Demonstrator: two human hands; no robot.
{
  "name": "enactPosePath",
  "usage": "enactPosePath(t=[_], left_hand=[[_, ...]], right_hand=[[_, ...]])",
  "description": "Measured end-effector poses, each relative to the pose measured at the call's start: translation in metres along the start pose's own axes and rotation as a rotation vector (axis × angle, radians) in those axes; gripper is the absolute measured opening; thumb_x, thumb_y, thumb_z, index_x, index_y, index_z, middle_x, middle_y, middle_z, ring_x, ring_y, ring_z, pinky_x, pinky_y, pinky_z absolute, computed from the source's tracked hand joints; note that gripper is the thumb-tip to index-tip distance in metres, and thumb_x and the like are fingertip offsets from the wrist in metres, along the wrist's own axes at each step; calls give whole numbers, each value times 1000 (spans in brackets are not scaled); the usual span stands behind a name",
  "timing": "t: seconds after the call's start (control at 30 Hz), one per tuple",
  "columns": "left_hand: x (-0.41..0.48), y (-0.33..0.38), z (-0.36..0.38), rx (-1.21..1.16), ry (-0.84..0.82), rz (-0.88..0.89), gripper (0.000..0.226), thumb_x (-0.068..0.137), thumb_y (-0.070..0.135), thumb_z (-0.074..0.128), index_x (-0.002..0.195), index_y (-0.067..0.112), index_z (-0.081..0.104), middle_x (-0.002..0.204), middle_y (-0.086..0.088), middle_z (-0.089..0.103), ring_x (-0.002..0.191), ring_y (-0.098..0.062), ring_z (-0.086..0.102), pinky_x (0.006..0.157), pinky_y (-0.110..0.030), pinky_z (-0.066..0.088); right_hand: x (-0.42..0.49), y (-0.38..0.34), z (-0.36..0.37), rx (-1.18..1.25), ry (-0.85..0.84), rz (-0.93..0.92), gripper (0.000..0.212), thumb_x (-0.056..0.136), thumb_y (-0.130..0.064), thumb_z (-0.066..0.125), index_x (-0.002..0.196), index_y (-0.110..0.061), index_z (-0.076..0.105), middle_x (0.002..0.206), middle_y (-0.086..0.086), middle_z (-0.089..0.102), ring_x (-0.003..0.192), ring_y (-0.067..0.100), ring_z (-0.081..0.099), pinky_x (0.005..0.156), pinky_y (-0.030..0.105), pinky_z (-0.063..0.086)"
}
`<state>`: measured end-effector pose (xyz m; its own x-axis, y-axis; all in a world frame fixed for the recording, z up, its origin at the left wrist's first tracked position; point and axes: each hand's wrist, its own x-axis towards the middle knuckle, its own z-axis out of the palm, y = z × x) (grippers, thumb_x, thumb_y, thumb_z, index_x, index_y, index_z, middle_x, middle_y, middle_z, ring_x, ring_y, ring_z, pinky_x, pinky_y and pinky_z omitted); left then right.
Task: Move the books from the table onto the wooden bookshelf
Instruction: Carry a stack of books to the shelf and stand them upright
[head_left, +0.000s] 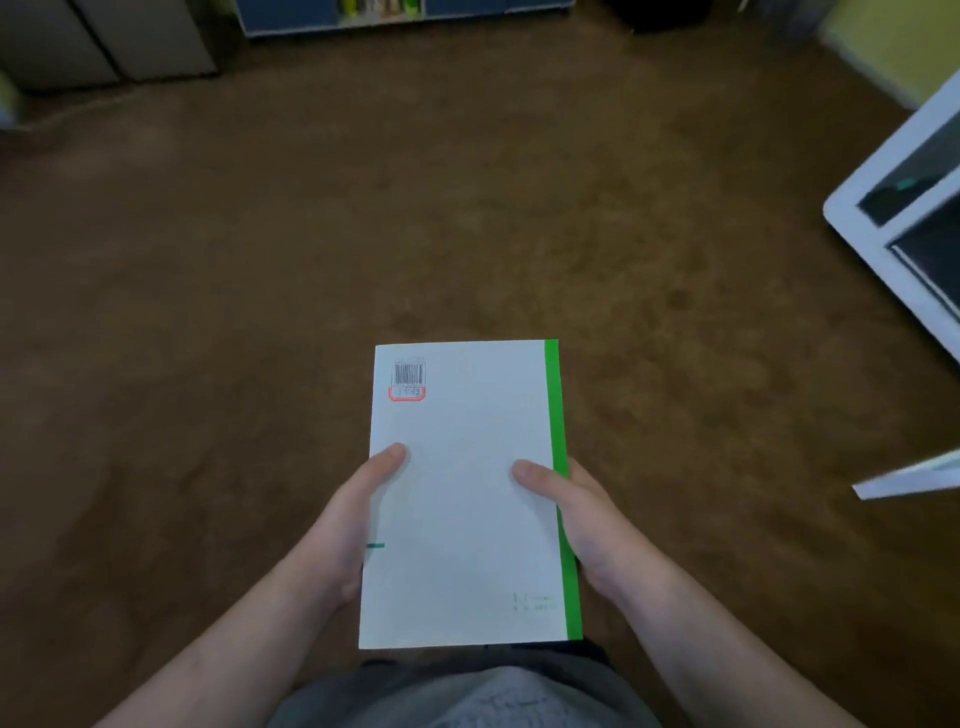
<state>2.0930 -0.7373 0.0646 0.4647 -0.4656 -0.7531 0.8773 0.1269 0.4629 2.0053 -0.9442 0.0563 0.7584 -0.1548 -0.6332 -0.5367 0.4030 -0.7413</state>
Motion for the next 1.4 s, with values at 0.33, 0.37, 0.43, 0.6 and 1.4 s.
enactPosePath(t=[0.33, 0.37, 0.43, 0.6, 1.4], left_hand=[[26, 47, 8, -283, 182, 201, 38, 76, 46, 60, 90, 20, 84, 109, -16, 77, 86, -35, 76, 72, -45, 58], [25, 50, 5, -310, 200, 223, 37, 76, 46, 60, 90, 21, 83, 109, -15, 77, 87, -35, 76, 70, -44, 60], [20, 56, -4, -359, 237, 264, 38, 76, 47, 61, 94, 21, 83, 112, -16, 76, 89, -36, 76, 72, -45, 60], [8, 70, -36, -496, 327, 323, 43, 78, 48, 61, 103, 19, 81, 117, -17, 74, 94, -37, 74, 78, -46, 58], [-47, 207, -256, -977, 645, 615, 47, 78, 46, 61, 111, 16, 76, 117, -18, 73, 91, -38, 75, 69, -44, 61]], right_hand=[[106, -94, 27, -258, -296, 73, 61, 73, -31, 79, 130, -13, 63, 113, 10, 78, 103, 34, 74, 96, 52, 56], [115, -98, 35, -279, -319, 82, 62, 72, -32, 76, 130, -13, 63, 113, 10, 78, 102, 34, 75, 96, 52, 57], [129, -105, 53, -325, -357, 100, 65, 71, -34, 75, 131, -13, 62, 113, 11, 78, 103, 35, 75, 97, 54, 56], [160, -117, 112, -446, -497, 153, 64, 71, -33, 77, 129, -11, 62, 112, 12, 78, 100, 34, 75, 93, 50, 58], [287, -119, 480, -865, -1001, 254, 46, 82, -31, 73, 126, -18, 68, 114, 5, 79, 102, 27, 76, 84, 40, 61]])
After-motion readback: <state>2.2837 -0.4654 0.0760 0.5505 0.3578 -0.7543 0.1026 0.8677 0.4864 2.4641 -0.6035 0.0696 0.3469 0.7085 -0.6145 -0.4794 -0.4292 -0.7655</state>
